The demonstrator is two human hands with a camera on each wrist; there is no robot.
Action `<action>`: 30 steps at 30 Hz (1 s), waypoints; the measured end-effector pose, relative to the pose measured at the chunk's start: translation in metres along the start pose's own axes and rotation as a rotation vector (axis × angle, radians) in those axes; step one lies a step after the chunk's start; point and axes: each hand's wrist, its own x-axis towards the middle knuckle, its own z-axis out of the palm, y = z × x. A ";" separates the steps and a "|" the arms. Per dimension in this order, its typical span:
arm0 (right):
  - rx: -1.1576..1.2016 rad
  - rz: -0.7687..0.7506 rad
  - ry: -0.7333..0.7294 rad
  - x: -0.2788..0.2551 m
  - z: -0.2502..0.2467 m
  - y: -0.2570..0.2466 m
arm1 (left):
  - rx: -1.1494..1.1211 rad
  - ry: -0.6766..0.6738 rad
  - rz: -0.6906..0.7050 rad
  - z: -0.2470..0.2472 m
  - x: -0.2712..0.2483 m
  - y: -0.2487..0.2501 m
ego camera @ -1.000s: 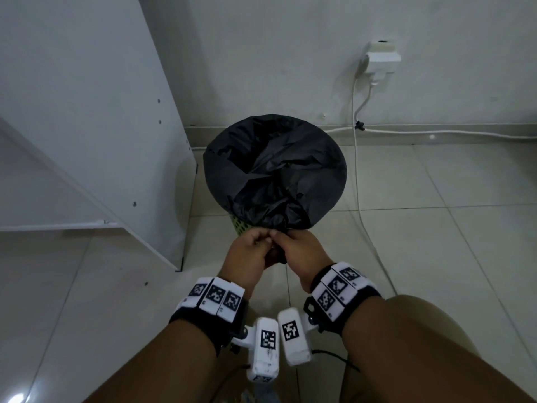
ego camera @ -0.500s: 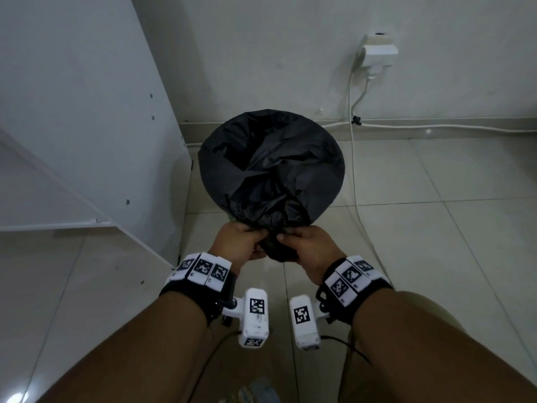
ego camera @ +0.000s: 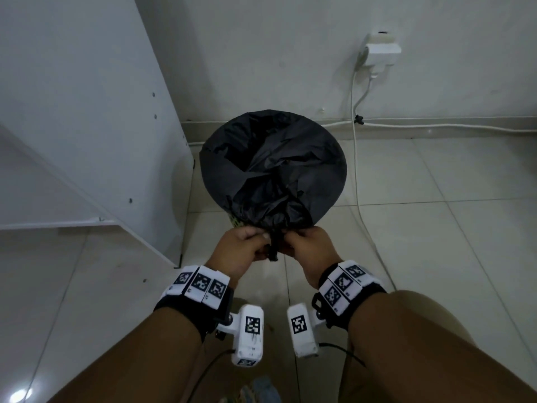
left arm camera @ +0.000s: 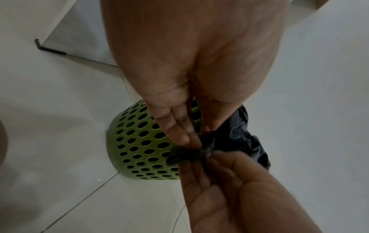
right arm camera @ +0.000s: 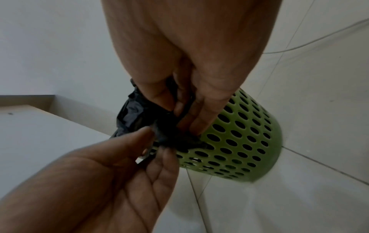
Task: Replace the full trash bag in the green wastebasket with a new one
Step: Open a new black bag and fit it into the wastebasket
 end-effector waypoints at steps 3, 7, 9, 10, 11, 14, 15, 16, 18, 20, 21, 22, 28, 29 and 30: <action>0.002 0.032 -0.033 -0.001 0.007 0.001 | -0.096 -0.021 0.004 0.006 -0.003 0.001; -0.035 0.063 -0.111 -0.004 0.008 -0.003 | -0.157 0.006 0.016 0.010 -0.004 0.001; -0.082 0.101 -0.092 -0.005 0.001 -0.004 | -0.132 0.052 -0.005 0.009 -0.002 0.002; -0.097 0.110 -0.089 -0.003 -0.002 -0.003 | -0.096 0.076 -0.009 0.007 0.000 0.003; -0.111 0.111 -0.091 -0.003 -0.005 -0.005 | -0.043 0.097 -0.008 0.005 0.002 0.003; -0.184 0.010 -0.074 -0.003 -0.009 -0.009 | 0.091 0.046 -0.010 -0.001 0.008 0.004; -0.210 -0.046 -0.054 -0.003 -0.009 -0.010 | 0.109 0.013 -0.020 -0.002 0.010 0.004; -0.240 -0.092 -0.031 -0.002 -0.008 -0.009 | 0.125 -0.008 -0.032 -0.003 0.012 0.005; -0.293 -0.118 0.038 0.002 -0.003 -0.004 | 0.149 -0.018 -0.036 -0.004 0.013 0.007; -0.309 -0.087 0.132 0.006 0.002 -0.001 | 0.143 -0.024 -0.014 -0.003 0.011 0.009; -0.290 -0.075 0.156 0.006 0.004 -0.002 | 0.140 -0.033 -0.003 -0.003 0.009 0.008; -0.249 -0.064 0.170 0.008 0.007 -0.002 | 0.136 -0.039 0.000 -0.003 0.008 0.006; -0.140 -0.016 0.090 0.011 0.011 -0.002 | -0.119 -0.013 -0.068 0.000 0.004 0.004; -0.114 0.006 0.083 0.009 0.011 -0.004 | -0.159 -0.011 -0.066 0.001 0.002 0.006; -0.069 0.038 0.082 0.006 0.012 -0.007 | -0.199 -0.016 -0.060 0.001 0.001 0.007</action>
